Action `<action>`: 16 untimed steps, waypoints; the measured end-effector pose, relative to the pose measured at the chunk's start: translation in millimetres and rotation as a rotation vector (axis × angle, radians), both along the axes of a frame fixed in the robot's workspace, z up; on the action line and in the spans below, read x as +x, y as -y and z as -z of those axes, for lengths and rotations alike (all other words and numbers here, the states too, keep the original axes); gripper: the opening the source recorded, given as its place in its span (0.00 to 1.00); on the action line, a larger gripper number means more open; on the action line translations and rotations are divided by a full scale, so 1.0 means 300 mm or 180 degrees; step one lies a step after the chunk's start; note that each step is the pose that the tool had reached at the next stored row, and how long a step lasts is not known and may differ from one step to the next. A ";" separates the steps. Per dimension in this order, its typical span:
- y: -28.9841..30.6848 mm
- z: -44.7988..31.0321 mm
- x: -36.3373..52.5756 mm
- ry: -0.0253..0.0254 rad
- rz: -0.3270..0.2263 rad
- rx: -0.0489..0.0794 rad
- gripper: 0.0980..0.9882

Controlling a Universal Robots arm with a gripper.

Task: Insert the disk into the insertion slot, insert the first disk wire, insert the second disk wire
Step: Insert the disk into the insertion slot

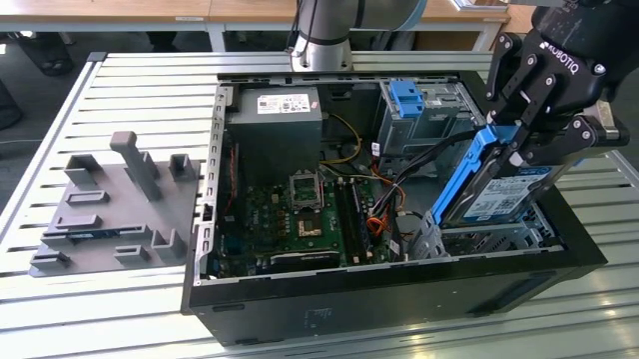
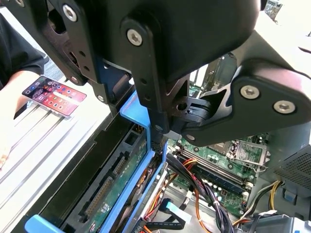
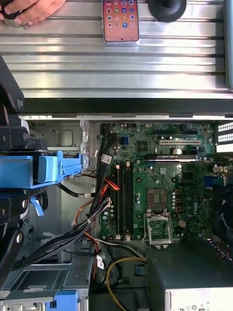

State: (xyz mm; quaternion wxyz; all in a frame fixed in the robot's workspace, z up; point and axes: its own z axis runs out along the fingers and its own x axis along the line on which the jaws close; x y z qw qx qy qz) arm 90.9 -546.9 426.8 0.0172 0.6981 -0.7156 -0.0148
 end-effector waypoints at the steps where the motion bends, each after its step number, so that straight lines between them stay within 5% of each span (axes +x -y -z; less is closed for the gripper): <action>1: 0.000 0.002 0.000 0.0000 0.0000 0.0000 0.30; 16: 0.000 0.039 0.000 -0.0001 0.0000 0.0000 0.30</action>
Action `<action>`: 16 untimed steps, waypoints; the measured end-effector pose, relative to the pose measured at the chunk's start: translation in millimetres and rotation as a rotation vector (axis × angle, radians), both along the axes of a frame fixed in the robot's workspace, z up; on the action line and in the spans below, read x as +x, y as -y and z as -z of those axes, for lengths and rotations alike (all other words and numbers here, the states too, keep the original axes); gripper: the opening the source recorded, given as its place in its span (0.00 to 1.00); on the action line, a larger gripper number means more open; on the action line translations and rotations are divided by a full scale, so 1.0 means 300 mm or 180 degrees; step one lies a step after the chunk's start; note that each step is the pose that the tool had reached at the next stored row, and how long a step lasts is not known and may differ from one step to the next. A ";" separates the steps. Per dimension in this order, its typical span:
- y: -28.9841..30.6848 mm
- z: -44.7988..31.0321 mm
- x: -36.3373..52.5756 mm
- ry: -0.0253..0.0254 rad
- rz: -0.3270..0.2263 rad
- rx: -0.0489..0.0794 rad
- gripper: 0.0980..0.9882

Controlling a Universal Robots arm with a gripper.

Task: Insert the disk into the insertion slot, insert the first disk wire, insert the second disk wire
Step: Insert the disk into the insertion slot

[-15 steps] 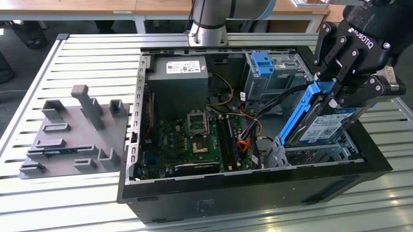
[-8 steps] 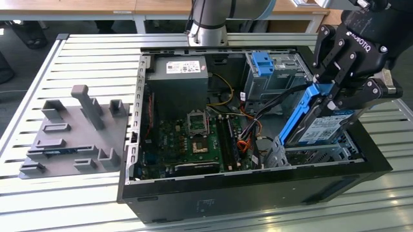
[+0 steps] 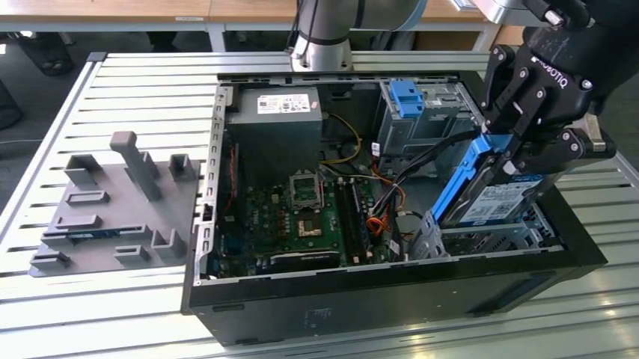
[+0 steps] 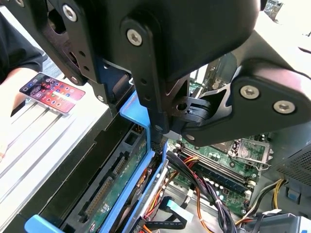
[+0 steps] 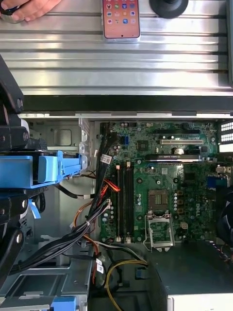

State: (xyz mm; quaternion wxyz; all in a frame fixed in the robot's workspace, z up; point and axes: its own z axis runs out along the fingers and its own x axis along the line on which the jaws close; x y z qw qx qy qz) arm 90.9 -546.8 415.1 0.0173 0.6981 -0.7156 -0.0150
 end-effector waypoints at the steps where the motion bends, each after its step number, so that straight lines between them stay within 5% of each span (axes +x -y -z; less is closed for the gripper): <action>1: 0.000 0.003 0.000 0.0000 0.0000 0.0000 0.30; 16: 0.000 0.047 0.000 0.0000 0.0000 0.0000 0.30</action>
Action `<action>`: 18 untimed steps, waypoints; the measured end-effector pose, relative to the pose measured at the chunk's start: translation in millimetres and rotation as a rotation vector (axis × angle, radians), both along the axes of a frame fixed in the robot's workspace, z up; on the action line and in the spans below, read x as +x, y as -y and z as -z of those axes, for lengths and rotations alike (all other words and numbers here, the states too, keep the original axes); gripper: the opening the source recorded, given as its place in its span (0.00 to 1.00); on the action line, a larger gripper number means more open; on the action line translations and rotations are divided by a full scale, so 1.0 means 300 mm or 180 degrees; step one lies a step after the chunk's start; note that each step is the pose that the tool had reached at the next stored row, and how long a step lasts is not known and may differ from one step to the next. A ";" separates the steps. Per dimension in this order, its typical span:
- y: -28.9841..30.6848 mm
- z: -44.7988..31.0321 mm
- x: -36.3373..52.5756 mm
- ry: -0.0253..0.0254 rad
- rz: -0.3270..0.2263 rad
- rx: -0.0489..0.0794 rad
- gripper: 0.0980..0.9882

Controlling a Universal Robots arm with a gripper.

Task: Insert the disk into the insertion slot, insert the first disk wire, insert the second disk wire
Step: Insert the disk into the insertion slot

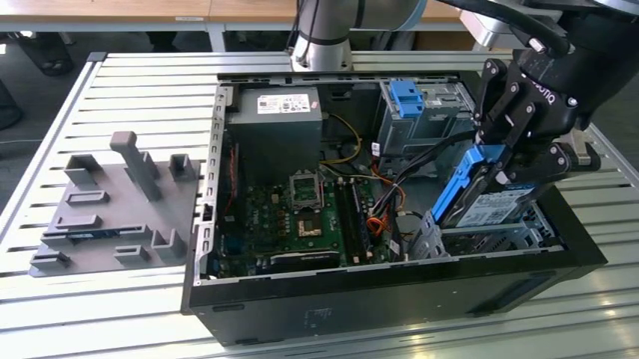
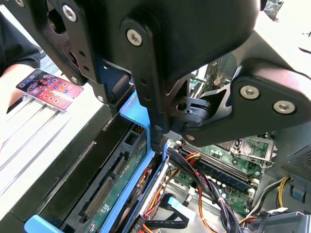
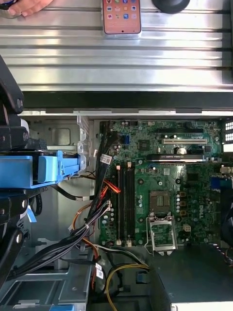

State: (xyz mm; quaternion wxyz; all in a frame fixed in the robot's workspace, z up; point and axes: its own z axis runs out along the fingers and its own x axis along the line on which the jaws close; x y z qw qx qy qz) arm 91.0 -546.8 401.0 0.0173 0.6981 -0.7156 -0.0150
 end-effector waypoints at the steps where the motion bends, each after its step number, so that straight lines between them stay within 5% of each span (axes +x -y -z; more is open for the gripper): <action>1: 0.000 0.002 0.000 0.0000 0.0000 0.0000 0.30; 18: 0.000 0.032 0.000 -0.0001 0.0000 0.0000 0.30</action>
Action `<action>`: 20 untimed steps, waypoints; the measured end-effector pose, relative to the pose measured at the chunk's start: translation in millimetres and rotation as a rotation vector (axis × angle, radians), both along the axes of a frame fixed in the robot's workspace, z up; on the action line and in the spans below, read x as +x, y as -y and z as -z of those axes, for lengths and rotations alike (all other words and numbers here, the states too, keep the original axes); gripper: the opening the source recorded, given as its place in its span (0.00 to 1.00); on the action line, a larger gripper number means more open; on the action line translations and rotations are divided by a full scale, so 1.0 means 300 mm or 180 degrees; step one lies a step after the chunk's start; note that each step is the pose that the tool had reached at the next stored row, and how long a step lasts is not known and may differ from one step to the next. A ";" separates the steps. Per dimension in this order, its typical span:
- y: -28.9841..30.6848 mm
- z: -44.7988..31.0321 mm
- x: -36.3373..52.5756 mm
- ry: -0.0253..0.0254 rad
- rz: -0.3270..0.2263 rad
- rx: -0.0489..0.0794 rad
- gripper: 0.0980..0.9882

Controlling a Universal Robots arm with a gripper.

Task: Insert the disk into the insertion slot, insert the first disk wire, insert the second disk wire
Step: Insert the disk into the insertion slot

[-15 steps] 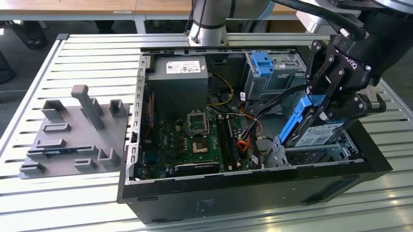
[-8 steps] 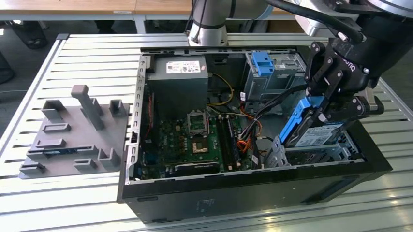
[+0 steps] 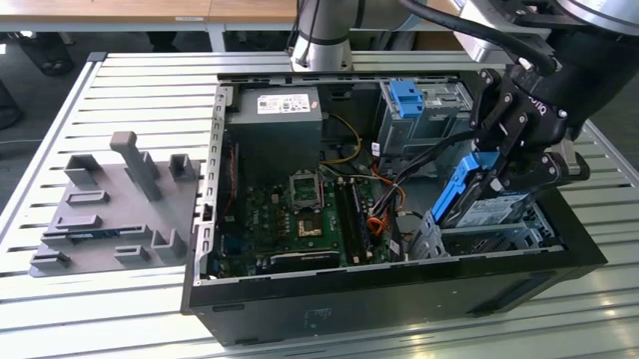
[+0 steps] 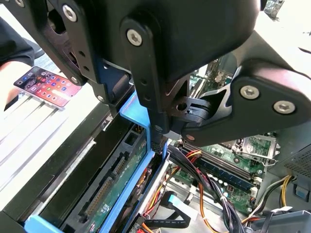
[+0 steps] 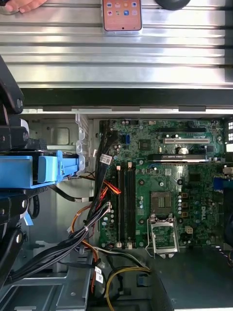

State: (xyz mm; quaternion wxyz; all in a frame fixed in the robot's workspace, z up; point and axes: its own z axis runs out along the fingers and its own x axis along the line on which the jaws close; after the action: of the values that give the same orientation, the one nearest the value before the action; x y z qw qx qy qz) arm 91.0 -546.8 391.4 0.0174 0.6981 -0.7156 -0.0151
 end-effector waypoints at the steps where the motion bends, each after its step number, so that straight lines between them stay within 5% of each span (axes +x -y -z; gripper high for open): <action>1: 0.000 0.002 0.000 0.0000 0.0000 0.0000 0.30; 20: 0.000 0.056 0.000 0.0000 0.0000 0.0000 0.30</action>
State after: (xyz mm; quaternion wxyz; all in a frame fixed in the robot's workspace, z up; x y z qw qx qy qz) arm 90.9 -546.8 374.8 0.0174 0.6981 -0.7156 -0.0151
